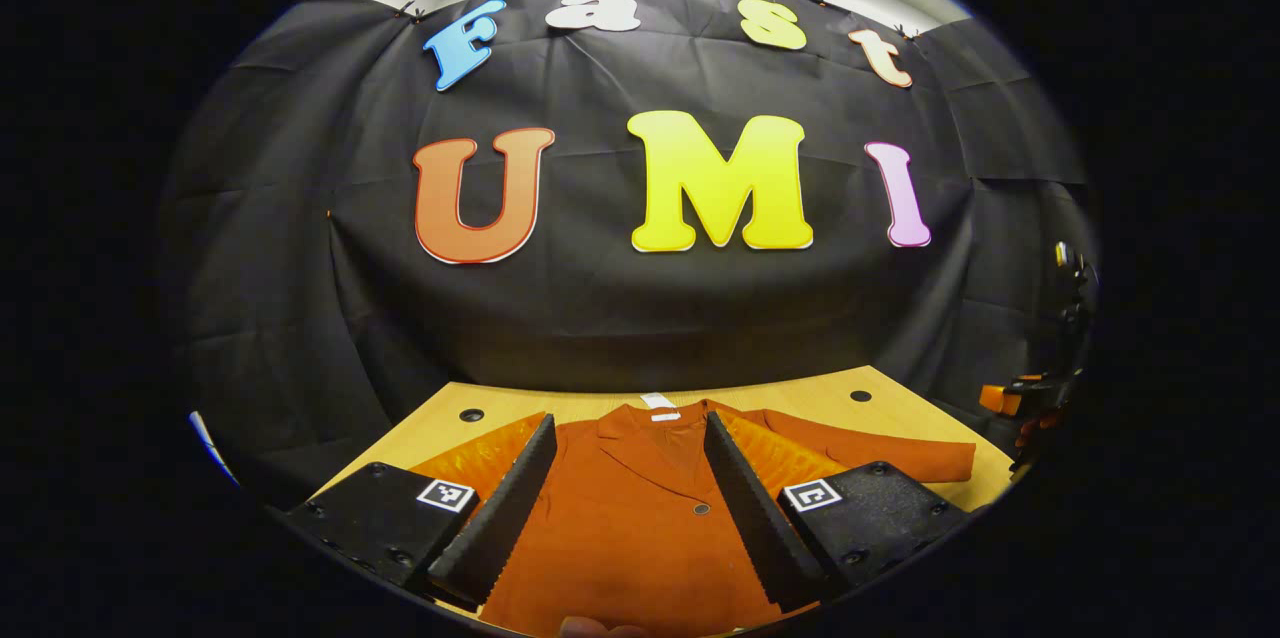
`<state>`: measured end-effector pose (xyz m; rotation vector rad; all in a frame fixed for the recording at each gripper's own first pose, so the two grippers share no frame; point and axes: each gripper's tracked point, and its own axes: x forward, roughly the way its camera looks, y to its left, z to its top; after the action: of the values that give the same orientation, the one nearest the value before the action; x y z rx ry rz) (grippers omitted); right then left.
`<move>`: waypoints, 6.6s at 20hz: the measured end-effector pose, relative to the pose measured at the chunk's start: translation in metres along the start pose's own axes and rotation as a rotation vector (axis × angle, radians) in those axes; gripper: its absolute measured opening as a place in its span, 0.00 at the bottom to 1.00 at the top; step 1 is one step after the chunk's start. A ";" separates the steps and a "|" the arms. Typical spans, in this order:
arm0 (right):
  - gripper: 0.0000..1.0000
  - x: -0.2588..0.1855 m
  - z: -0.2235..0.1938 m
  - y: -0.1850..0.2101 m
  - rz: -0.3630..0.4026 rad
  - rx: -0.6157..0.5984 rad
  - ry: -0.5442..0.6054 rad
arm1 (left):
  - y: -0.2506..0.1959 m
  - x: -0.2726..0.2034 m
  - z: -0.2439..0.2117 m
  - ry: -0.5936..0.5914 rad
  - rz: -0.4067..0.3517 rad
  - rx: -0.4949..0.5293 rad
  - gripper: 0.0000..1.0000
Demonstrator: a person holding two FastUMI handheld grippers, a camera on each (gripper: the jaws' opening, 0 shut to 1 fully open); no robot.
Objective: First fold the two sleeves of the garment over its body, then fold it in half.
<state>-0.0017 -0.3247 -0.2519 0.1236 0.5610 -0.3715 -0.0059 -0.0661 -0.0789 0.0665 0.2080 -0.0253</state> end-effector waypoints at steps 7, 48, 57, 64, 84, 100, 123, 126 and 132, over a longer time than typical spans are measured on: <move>0.96 0.074 -0.080 -0.048 -0.030 -0.009 0.205 | -0.020 -0.002 -0.016 0.088 0.031 0.054 0.96; 0.01 0.045 0.118 0.191 0.246 -0.062 0.053 | 0.128 -0.016 -0.049 0.137 0.157 -0.121 1.00; 0.01 0.025 0.123 0.390 0.423 -0.131 0.055 | 0.199 -0.016 -0.059 0.147 0.195 -0.154 0.99; 0.01 0.013 0.078 0.528 0.558 -0.209 0.068 | 0.237 -0.017 -0.071 0.173 0.187 -0.157 0.99; 0.30 0.028 -0.151 0.688 0.677 -0.324 0.319 | 0.310 -0.055 -0.114 0.273 0.306 -0.171 0.99; 0.83 -0.168 -0.061 0.603 0.912 -0.391 0.132 | 0.372 -0.028 -0.280 0.449 0.464 -0.296 1.00; 0.83 -0.157 0.020 0.375 0.578 -0.345 -0.010 | 0.348 0.018 -0.276 0.388 0.449 -0.399 0.03; 0.83 -0.161 0.015 0.364 0.570 -0.344 -0.012 | 0.345 0.031 -0.248 0.358 0.390 -0.380 0.03; 0.91 -0.166 0.001 0.334 0.543 -0.301 0.015 | 0.331 0.080 -0.151 0.252 0.277 -0.348 0.03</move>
<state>-0.0057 0.0356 -0.1568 -0.0144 0.5686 0.2427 0.0523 0.2725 -0.2220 -0.2498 0.4508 0.2961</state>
